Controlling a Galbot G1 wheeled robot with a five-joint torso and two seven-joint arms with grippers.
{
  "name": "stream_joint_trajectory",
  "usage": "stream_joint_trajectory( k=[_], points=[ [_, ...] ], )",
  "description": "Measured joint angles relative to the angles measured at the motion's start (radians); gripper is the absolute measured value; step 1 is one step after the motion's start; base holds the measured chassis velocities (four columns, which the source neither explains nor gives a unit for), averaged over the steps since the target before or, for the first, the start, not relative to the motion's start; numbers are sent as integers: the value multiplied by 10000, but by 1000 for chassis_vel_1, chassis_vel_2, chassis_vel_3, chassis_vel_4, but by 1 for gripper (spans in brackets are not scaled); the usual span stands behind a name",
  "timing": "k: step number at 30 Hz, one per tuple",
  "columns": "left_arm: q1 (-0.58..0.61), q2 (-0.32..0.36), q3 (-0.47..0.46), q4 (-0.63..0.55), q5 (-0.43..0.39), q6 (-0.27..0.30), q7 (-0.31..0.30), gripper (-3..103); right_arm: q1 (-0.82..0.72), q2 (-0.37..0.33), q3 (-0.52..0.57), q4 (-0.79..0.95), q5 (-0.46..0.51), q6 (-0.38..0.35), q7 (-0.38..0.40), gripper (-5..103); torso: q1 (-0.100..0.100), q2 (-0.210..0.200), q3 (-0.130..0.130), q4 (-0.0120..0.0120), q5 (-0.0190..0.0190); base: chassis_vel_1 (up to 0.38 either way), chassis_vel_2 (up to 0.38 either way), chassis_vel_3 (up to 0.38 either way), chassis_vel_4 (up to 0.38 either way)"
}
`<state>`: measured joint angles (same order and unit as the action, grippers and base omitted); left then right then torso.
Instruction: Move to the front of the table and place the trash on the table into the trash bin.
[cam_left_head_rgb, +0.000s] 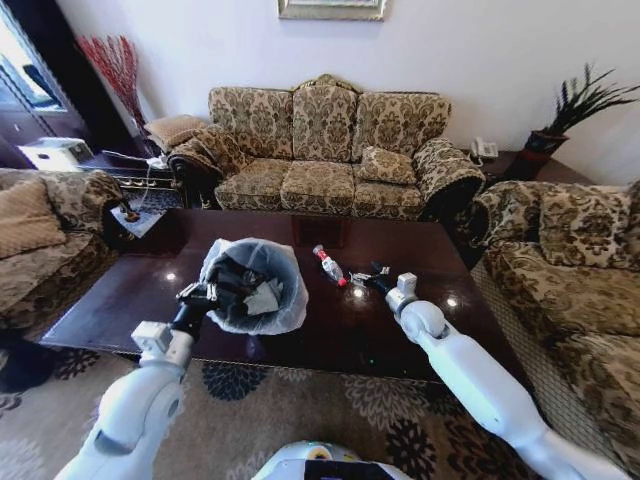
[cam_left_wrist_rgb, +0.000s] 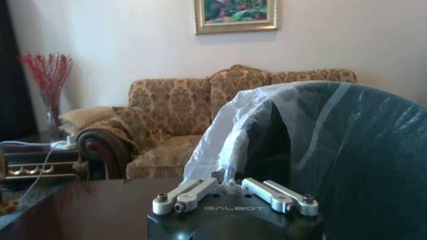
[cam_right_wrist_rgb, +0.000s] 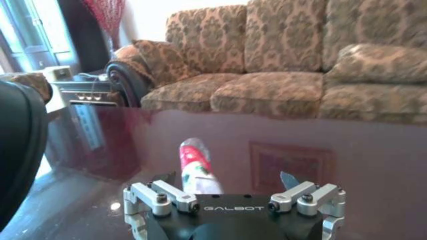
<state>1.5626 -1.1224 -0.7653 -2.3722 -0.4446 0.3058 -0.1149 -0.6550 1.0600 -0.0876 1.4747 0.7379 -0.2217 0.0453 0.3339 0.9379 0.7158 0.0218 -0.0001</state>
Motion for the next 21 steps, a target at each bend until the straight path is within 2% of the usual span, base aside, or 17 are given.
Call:
stream_joint_trajectory(
  k=[2, 3, 7, 12, 15, 19, 21],
  points=[
    [-9, 6, -62, -116, -96, 48, -113, 1, 543, 609, -553, -905, -203, 218, -167, 100, 0, 0, -1, 6, -1, 0, 0, 0, 0],
    [-9, 6, -62, -116, -96, 48, -113, 1, 543, 609, -553, -905, -203, 218, -167, 100, 0, 0, -1, 6, -1, 0, 0, 0, 0],
    [9, 14, -86, -168, -151, 185, -262, 1, 1172, 1505, -1090, -2228, -963, 500, -309, 100, 1, 0, -1, -5, -5, 0, 0, 0, 0],
    [137, 27, -160, -198, -155, 188, -309, 1, 1577, 2138, -1253, -3412, -1591, 734, -397, 100, 0, 0, -1, -5, -1, 0, 0, 0, 0],
    [109, -53, -165, -200, -136, 189, -256, 1, 2017, 2826, -1335, -4614, -2114, 947, -585, 100, 0, 0, 0, -4, -3, 0, 0, 0, 0],
    [133, -219, -149, -278, -104, 188, -152, 1, 2367, 3305, -1246, -5379, -2353, 1094, -639, 102, 0, 0, -1, 0, 2, 0, 0, 0, 0],
    [201, -257, -148, -313, -91, 188, -125, 1, 2494, 3398, -1143, -5614, -2419, 1180, -645, 95, 0, 0, -1, -5, 0, 0, 0, 0, 0]
  ],
)
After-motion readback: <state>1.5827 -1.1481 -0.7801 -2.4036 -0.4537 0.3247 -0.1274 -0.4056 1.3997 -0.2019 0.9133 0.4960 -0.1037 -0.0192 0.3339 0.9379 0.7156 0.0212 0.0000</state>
